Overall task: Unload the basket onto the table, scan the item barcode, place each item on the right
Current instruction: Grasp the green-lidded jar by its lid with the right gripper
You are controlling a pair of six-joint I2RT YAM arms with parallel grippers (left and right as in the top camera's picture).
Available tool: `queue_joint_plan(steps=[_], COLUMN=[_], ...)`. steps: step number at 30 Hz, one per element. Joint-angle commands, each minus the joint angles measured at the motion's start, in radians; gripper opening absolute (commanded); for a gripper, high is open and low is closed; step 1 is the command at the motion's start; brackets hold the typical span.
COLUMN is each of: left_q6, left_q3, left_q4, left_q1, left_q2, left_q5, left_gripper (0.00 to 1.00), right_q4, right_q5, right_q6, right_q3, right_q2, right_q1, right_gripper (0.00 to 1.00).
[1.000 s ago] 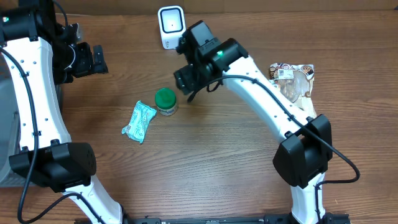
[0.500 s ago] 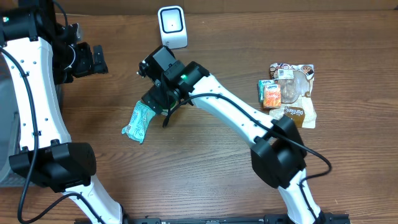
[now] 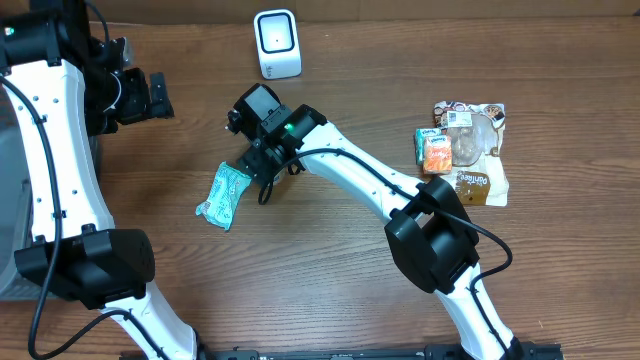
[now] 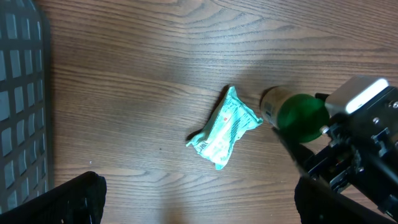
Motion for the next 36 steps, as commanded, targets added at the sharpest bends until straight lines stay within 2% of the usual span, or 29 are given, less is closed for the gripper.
queue_joint_plan(steps=[1, 6, 11, 14, 17, 19, 22, 25, 31, 32, 34, 36], left_q6=[0.019, 0.019, 0.019, 0.019, 0.019, 0.019, 0.019, 0.019, 0.019, 0.019, 0.019, 0.019], left_q3=[0.020, 0.020, 0.020, 0.020, 0.020, 0.020, 0.020, 0.020, 0.020, 0.020, 0.020, 0.020], left_q4=[-0.002, -0.002, -0.002, -0.002, -0.003, -0.002, -0.002, -0.002, -0.002, -0.002, -0.002, -0.002], left_q1=[0.004, 0.004, 0.004, 0.004, 0.003, 0.002, 0.003, 0.003, 0.002, 0.002, 0.002, 0.002], left_q2=[-0.024, -0.025, -0.024, -0.024, -0.024, -0.024, -0.024, -0.024, -0.024, -0.024, -0.024, -0.025], left_q5=[-0.002, -0.002, -0.002, -0.002, -0.002, -0.002, -0.002, -0.002, -0.002, -0.002, -0.002, -0.002], left_gripper=[0.99, 1.00, 0.99, 1.00, 1.00, 1.00, 0.99, 1.00, 1.00, 1.00, 1.00, 1.00], right_q4=[0.000, -0.032, -0.095, -0.137, -0.195, -0.240, -0.282, -0.283, -0.285, -0.285, -0.283, -0.283], right_q5=[-0.024, -0.019, 0.050, 0.054, 0.055, 0.055, 0.054, 0.054, 0.054, 0.055, 0.055, 0.055], right_q6=[0.016, 0.014, -0.006, -0.116, -0.320, -0.455, -0.554, -0.554, -0.546, -0.533, -0.462, -0.352], right_q3=[-0.005, -0.005, 0.020, 0.030, 0.030, 0.030, 0.030, 0.030, 0.030, 0.030, 0.037, 0.066], right_q2=[0.004, 0.004, -0.005, -0.033, -0.060, -0.066, -0.067, -0.067, -0.093, -0.104, -0.137, -0.170], right_q1=[-0.005, -0.010, -0.023, -0.034, -0.035, -0.035, -0.036, -0.043, -0.047, -0.047, -0.047, -0.047], right_gripper=[0.65, 0.58, 0.56, 0.61, 0.70, 0.70, 0.68, 0.65, 0.65, 0.67, 0.81, 0.86])
